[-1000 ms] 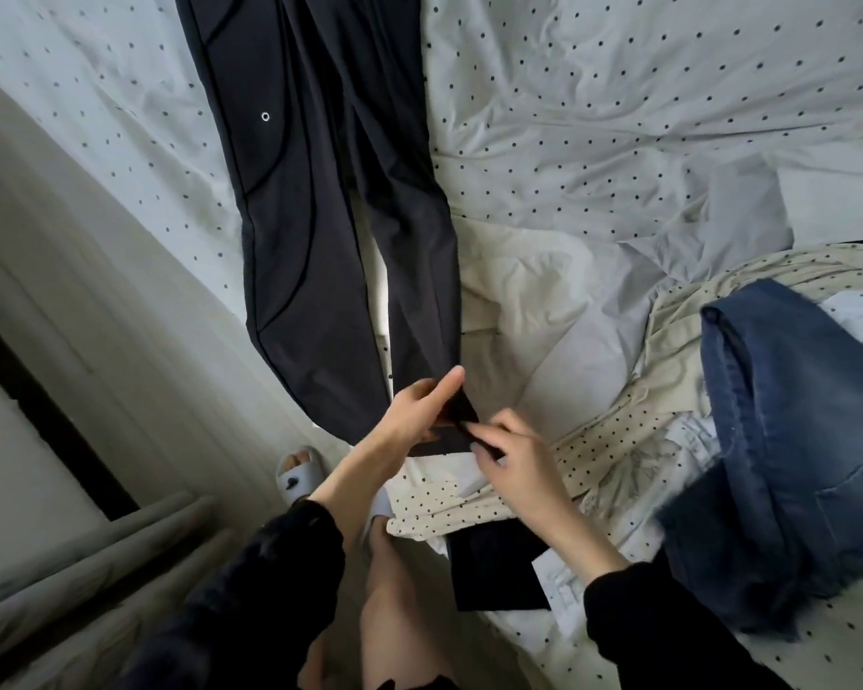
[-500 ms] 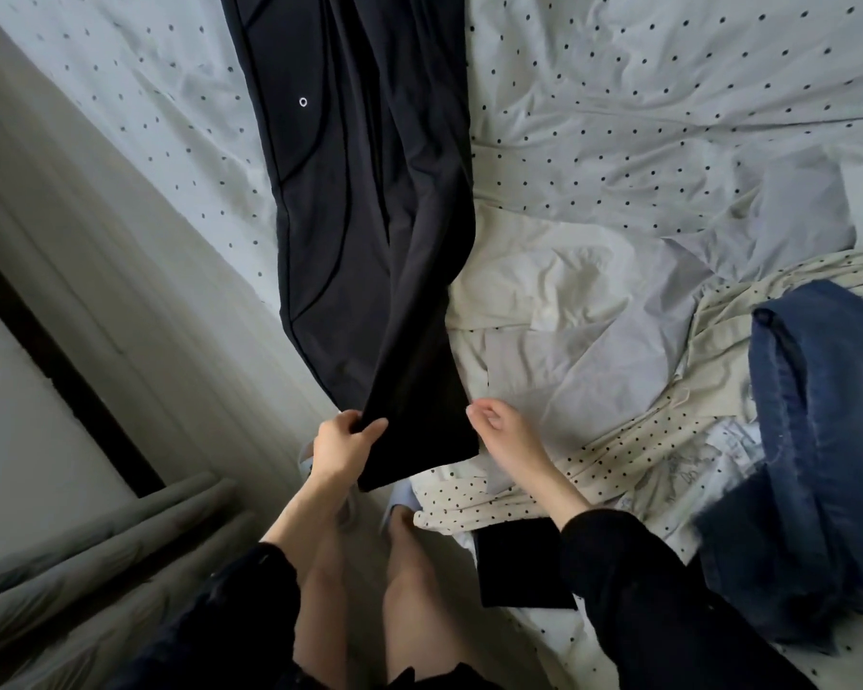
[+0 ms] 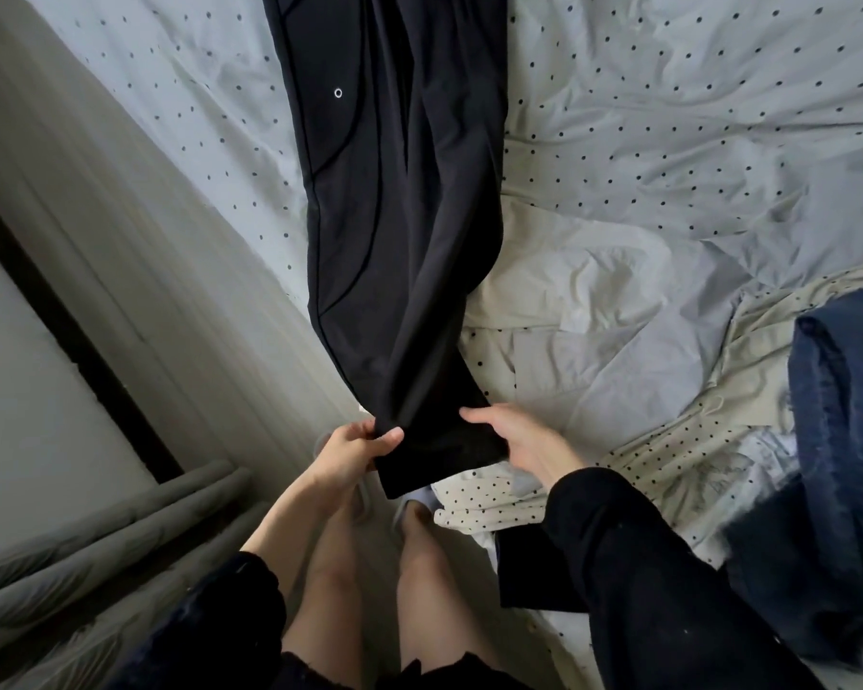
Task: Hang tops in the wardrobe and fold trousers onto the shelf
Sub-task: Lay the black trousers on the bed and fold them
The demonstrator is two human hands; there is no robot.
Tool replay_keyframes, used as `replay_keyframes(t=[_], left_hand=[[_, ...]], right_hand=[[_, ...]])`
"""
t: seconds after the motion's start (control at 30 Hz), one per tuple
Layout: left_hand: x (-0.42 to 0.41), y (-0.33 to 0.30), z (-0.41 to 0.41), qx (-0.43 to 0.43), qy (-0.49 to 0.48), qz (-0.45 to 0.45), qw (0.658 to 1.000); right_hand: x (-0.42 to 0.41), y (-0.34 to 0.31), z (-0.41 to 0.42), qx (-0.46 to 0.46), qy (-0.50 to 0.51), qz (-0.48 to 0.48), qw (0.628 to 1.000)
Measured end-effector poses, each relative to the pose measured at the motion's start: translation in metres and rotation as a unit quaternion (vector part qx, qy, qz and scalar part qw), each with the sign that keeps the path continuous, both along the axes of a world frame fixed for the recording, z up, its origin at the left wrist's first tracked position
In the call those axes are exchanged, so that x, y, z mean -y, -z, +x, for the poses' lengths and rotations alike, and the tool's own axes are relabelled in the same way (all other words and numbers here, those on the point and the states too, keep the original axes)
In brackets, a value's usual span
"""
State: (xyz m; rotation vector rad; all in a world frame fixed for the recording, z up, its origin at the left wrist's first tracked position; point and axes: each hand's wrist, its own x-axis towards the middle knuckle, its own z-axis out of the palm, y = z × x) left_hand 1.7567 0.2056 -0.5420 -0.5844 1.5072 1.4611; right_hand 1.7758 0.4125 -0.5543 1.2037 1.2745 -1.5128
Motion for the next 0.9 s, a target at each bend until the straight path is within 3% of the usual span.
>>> replay_keyframes(t=[0.07, 0.17, 0.27, 0.4, 0.5, 0.57, 0.63, 0.73, 0.8, 0.9], left_hand=[[0.001, -0.002, -0.004, -0.011, -0.016, -0.023, 1.0], [-0.008, -0.008, -0.005, -0.028, -0.018, -0.064, 0.997], [-0.021, -0.011, -0.001, -0.013, 0.016, -0.048, 0.999], [-0.032, -0.021, 0.007, -0.047, 0.035, -0.053, 0.997], [-0.018, -0.022, 0.008, -0.115, 0.029, -0.16, 0.98], [0.0, -0.019, 0.005, -0.12, 0.009, -0.213, 0.97], [0.016, -0.019, 0.002, -0.094, -0.023, -0.224, 0.97], [0.035, -0.017, -0.002, -0.045, -0.072, -0.209, 0.974], [0.043, -0.016, -0.004, -0.028, -0.091, -0.196, 0.976], [0.051, -0.013, -0.004, -0.011, -0.093, -0.183, 0.979]], right_hand=[[-0.009, -0.008, 0.001, -0.054, -0.024, 0.103, 0.993], [-0.042, -0.029, 0.012, -0.114, -0.083, 0.318, 0.938], [-0.082, -0.055, 0.032, -0.15, -0.059, 0.39, 0.907], [-0.077, -0.051, 0.039, -0.108, -0.057, 0.31, 0.943], [-0.039, -0.028, 0.043, 0.005, -0.008, 0.162, 0.987], [-0.019, -0.021, 0.042, 0.075, 0.08, 0.045, 0.993], [-0.008, -0.016, 0.04, 0.117, 0.2, -0.06, 0.971], [0.002, -0.007, 0.035, 0.133, 0.37, -0.149, 0.907], [0.009, 0.002, 0.033, 0.135, 0.452, -0.167, 0.866], [0.014, 0.009, 0.028, 0.14, 0.495, -0.149, 0.844]])
